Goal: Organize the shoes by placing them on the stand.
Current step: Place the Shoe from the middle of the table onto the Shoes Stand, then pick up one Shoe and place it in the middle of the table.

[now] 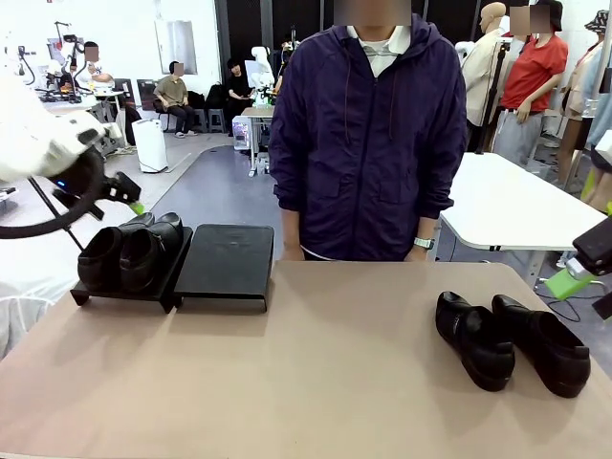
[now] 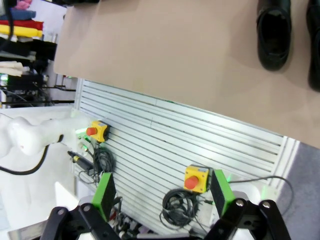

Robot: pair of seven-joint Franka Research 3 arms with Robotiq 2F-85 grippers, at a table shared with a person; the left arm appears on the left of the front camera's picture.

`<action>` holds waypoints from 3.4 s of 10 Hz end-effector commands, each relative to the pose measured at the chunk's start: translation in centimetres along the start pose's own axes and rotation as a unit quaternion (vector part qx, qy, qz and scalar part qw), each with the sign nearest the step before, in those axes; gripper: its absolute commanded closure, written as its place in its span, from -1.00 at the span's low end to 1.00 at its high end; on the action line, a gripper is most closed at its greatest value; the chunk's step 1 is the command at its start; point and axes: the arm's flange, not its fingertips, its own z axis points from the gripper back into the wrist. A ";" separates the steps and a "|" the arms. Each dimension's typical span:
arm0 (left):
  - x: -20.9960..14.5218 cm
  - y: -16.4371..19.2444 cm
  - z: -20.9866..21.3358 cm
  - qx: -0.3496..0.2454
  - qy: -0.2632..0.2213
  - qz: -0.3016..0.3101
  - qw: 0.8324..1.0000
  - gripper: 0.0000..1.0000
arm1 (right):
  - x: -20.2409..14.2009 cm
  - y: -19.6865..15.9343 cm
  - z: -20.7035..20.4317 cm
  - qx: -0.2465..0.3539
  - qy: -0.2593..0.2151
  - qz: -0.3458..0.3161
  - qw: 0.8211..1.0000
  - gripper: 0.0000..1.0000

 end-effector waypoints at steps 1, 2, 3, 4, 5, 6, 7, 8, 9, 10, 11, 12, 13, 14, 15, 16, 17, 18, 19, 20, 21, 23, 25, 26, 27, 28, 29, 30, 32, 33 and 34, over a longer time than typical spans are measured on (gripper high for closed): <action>-2.5 0.9 5.1 -0.036 0.064 -0.029 0.997 -1.00 | 0.2 0.1 0.5 0.009 0.001 0.004 1.000 -1.00; -4.0 1.1 8.1 -0.073 0.122 -0.041 0.989 -1.00 | 0.2 0.1 0.5 0.009 0.001 0.004 1.000 -1.00; -6.0 1.4 10.7 -0.124 0.172 -0.041 0.976 -1.00 | 0.2 0.1 0.5 0.009 0.001 0.004 1.000 -1.00; -8.4 1.6 12.6 -0.187 0.198 -0.043 0.961 -1.00 | 0.2 0.1 0.5 0.009 0.001 0.004 1.000 -1.00; -11.5 1.3 13.8 -0.180 0.180 -0.008 0.967 -1.00 | 0.2 0.1 0.5 0.009 0.001 0.004 1.000 -1.00; -15.2 0.6 15.2 -0.165 0.147 0.013 0.975 -1.00 | 0.2 0.1 0.5 0.009 0.001 0.004 1.000 -1.00; -18.8 -0.2 16.7 -0.150 0.109 0.033 0.982 -1.00 | 0.2 0.1 0.5 0.009 0.001 0.004 1.000 -1.00; -20.9 -0.8 17.5 -0.121 0.107 0.036 0.986 -1.00 | 0.2 0.1 0.5 0.009 0.001 0.004 1.000 -1.00; -21.3 -0.6 17.4 -0.084 0.115 0.039 0.989 -1.00 | 0.2 0.1 0.5 0.009 0.001 0.004 1.000 -1.00; -18.0 0.8 17.1 -0.157 0.140 0.018 0.977 -1.00 | 0.2 0.1 0.5 0.009 0.001 0.004 1.000 -1.00; -18.0 0.8 17.1 -0.157 0.140 0.018 0.977 -1.00 | 0.2 0.1 0.5 0.009 0.001 0.004 1.000 -1.00; -18.0 0.8 17.1 -0.157 0.140 0.018 0.977 -1.00 | 0.2 0.1 0.5 0.009 0.001 0.004 1.000 -1.00; -18.0 0.8 17.1 -0.157 0.140 0.018 0.977 -1.00 | 0.2 0.1 0.5 0.009 0.001 0.004 1.000 -1.00; -18.0 0.8 17.1 -0.157 0.140 0.018 0.977 -1.00 | 0.2 0.1 0.5 0.009 0.001 0.004 1.000 -1.00; -18.0 0.8 17.1 -0.157 0.140 0.018 0.977 -1.00 | 0.2 0.1 0.5 0.009 0.001 0.004 1.000 -1.00; -18.0 0.8 17.1 -0.157 0.140 0.018 0.977 -1.00 | 0.2 0.1 0.5 0.009 0.001 0.004 1.000 -1.00; -18.0 0.8 17.1 -0.157 0.140 0.018 0.977 -1.00 | 0.2 0.1 0.5 0.009 0.001 0.004 1.000 -1.00; -18.0 0.8 17.1 -0.157 0.140 0.018 0.977 -1.00 | 0.2 0.1 0.5 0.009 0.001 0.004 1.000 -1.00; -18.0 0.8 17.1 -0.157 0.140 0.018 0.977 -1.00 | 0.2 0.1 0.5 0.009 0.001 0.004 1.000 -1.00; -18.0 0.8 17.1 -0.157 0.140 0.018 0.977 -1.00 | 0.2 0.1 0.5 0.009 0.001 0.004 1.000 -1.00; -18.0 0.8 17.1 -0.157 0.140 0.018 0.977 -1.00 | 0.2 0.1 0.5 0.009 0.001 0.004 1.000 -1.00; -18.0 0.8 17.1 -0.157 0.140 0.018 0.977 -1.00 | 1.9 1.8 -2.2 -0.092 0.058 0.001 0.994 -1.00; -18.0 0.8 17.1 -0.157 0.140 0.018 0.977 -1.00 | 5.7 3.9 -7.4 -0.264 0.102 0.028 0.959 -1.00; -18.0 0.8 17.1 -0.157 0.140 0.018 0.977 -1.00 | 6.7 3.5 -8.8 -0.325 0.089 0.024 0.941 -1.00; -18.0 0.8 17.1 -0.157 0.140 0.018 0.977 -1.00 | 7.2 3.0 -10.0 -0.366 0.079 0.020 0.927 -1.00; -18.0 0.8 17.1 -0.157 0.140 0.018 0.977 -1.00 | 6.9 3.2 -10.4 -0.368 0.075 0.035 0.926 -1.00; -18.0 0.8 17.1 -0.157 0.140 0.018 0.977 -1.00 | 5.8 3.7 -10.5 -0.310 0.089 0.047 0.945 -1.00; -18.0 0.8 17.1 -0.157 0.140 0.018 0.977 -1.00 | 5.8 3.7 -10.5 -0.310 0.089 0.047 0.945 -1.00; -18.0 0.8 17.1 -0.157 0.140 0.018 0.977 -1.00 | 6.8 4.1 -12.3 -0.357 0.081 0.097 0.926 -1.00; -18.0 0.8 17.1 -0.157 0.140 0.018 0.977 -1.00 | 8.9 2.9 -12.2 -0.354 0.071 0.102 0.927 -1.00; -18.0 0.8 17.1 -0.157 0.140 0.018 0.977 -1.00 | 11.2 0.9 -11.0 -0.344 0.051 0.096 0.933 -1.00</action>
